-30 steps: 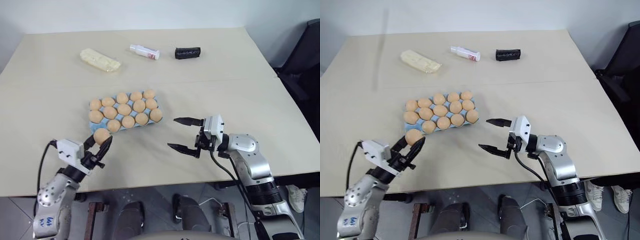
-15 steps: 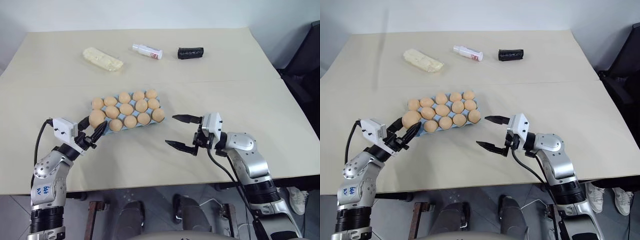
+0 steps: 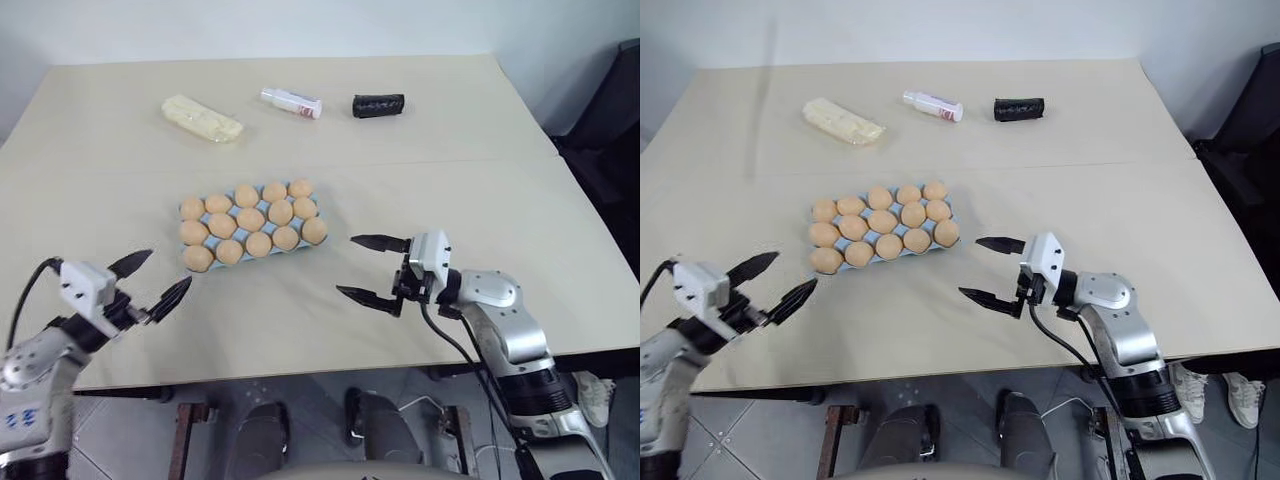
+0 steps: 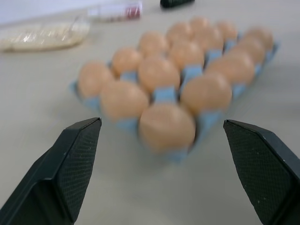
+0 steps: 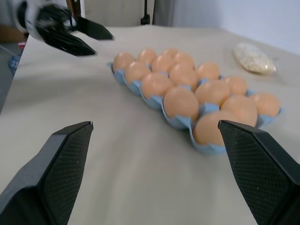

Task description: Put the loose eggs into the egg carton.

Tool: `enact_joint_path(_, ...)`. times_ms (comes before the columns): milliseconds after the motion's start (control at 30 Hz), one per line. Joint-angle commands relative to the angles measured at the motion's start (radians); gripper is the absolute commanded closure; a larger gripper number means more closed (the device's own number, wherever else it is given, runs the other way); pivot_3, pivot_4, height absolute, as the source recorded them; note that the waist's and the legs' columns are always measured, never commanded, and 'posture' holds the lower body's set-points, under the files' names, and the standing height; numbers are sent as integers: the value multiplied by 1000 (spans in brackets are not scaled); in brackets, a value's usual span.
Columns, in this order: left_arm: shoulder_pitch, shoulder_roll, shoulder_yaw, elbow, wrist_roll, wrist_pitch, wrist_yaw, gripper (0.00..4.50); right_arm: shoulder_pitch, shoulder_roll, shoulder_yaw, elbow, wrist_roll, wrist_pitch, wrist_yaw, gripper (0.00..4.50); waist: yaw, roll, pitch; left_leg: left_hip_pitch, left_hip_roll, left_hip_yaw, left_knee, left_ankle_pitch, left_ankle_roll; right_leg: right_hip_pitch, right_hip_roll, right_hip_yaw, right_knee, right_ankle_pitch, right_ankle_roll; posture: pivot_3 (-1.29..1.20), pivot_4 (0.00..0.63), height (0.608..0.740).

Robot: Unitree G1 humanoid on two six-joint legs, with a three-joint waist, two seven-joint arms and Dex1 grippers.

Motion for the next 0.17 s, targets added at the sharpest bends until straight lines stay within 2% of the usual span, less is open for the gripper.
enact_joint_path(33, 48, 26, 46, -35, -1, -40, -45, 60, 8, -28, -35, -17, 9, -4, -2, 0, 3, 0, 0, 0, 0, 0, 0, -1, -1, 0, 0, 0, 0, 0, 0, 0, 150, 740)
enact_joint_path(167, 49, 35, 65, -41, 27, -50, -15, 60, 3, -38, -53, 5, -25, 12, -59, 0, 10, 0, 0, -1, 0, -2, 0, -2, -2, 1, -1, -2, -1, 0, -1, 0, 150, 740)
